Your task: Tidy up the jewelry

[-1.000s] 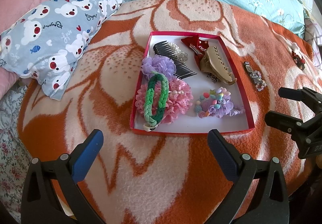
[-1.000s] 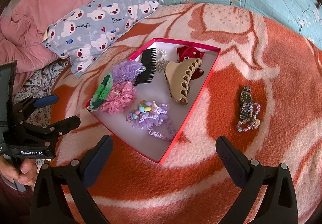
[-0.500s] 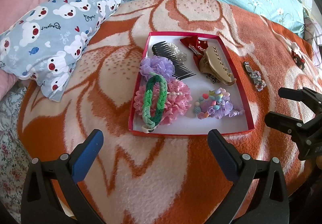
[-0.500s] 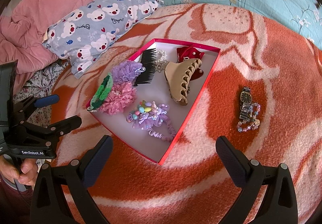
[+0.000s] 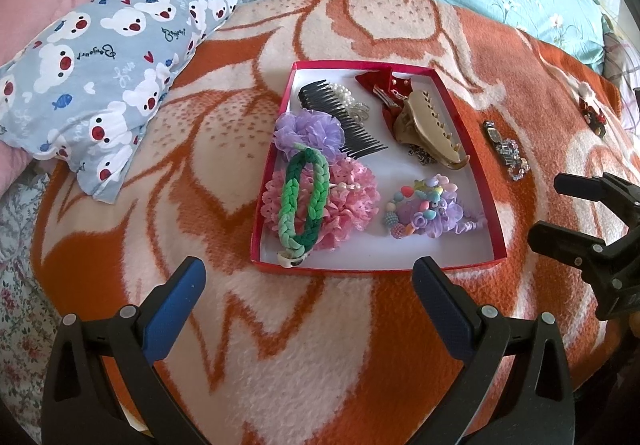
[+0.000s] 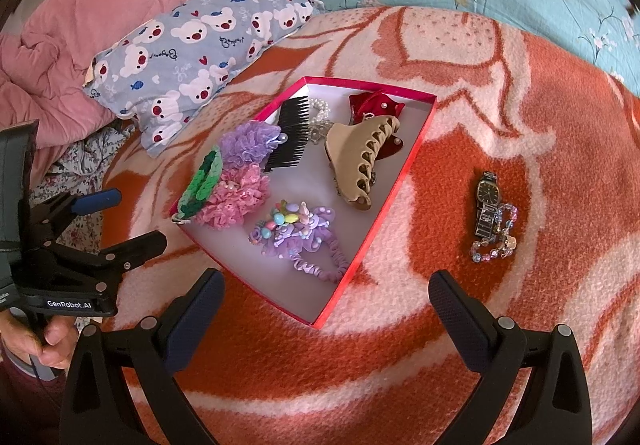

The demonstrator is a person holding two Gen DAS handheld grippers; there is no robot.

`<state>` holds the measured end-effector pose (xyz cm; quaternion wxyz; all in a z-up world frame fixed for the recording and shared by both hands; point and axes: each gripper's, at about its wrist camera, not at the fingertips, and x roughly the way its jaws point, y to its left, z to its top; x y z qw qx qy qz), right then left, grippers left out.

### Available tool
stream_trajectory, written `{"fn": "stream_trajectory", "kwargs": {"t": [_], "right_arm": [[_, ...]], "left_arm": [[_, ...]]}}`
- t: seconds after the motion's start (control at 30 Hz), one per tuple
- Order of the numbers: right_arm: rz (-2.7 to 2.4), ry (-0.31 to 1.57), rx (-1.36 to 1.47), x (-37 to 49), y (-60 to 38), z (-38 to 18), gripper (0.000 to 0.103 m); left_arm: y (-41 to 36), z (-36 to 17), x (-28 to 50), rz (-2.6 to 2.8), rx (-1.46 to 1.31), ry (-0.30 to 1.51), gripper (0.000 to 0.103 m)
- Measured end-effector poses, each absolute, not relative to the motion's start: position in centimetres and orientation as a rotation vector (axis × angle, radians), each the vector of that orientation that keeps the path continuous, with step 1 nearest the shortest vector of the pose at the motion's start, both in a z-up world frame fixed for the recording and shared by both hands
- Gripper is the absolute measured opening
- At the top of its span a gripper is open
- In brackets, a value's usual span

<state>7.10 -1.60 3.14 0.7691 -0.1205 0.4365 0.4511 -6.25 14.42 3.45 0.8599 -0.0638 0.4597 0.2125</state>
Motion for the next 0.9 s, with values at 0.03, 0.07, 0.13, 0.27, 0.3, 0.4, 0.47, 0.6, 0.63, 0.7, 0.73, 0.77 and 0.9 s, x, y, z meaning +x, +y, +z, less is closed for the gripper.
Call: {"fn": "stream_trajectory", "kwargs": {"t": [0.03, 0.07, 0.13, 0.27, 0.3, 0.4, 0.47, 0.6, 0.63, 0.7, 0.73, 0.77, 0.9], "right_arm": [[0.978, 0.948, -0.261, 7.1, -1.6, 3.1, 0.103], [0.977, 0.949, -0.260, 7.2, -1.6, 3.1, 0.103], [0.976, 0.949, -0.259, 7.2, -1.6, 3.1, 0.103], [0.973, 0.951, -0.255, 7.4, -1.6, 2.9, 0.103], [0.973, 0.951, -0.254, 7.4, -1.6, 2.9, 0.103], [0.974, 0.952, -0.254, 7.5, -1.5, 2.9, 0.103], [0.974, 0.952, -0.254, 7.4, -1.6, 2.9, 0.102], [0.974, 0.955, -0.253, 7.5, -1.5, 2.7, 0.102], [0.972, 0.956, -0.252, 7.4, -1.5, 2.6, 0.102], [0.971, 0.959, -0.250, 7.5, -1.4, 2.5, 0.103], [0.970, 0.962, -0.248, 7.5, -1.4, 2.4, 0.103], [0.969, 0.963, -0.247, 7.5, -1.4, 2.3, 0.102], [0.970, 0.966, -0.242, 7.7, -1.4, 2.3, 0.103]], "left_arm": [[14.4, 3.5, -6.3, 0.445, -0.134, 0.964, 0.103], [14.4, 3.5, -6.3, 0.447, -0.132, 0.964, 0.103], [14.4, 3.5, -6.3, 0.447, -0.133, 0.965, 0.103], [14.5, 3.2, -6.1, 0.445, -0.134, 0.965, 0.103], [14.5, 3.2, -6.1, 0.445, -0.132, 0.964, 0.103], [14.6, 3.2, -6.0, 0.445, -0.135, 0.966, 0.103], [14.6, 3.3, -6.1, 0.445, -0.135, 0.966, 0.103], [14.6, 2.7, -5.8, 0.441, -0.138, 0.970, 0.103], [14.7, 2.6, -5.7, 0.439, -0.139, 0.972, 0.103], [14.8, 2.4, -5.3, 0.438, -0.138, 0.975, 0.103], [15.0, 2.4, -5.3, 0.438, -0.139, 0.977, 0.103], [15.0, 2.3, -5.2, 0.439, -0.138, 0.978, 0.103], [15.1, 2.2, -5.0, 0.435, -0.142, 0.981, 0.103]]}}
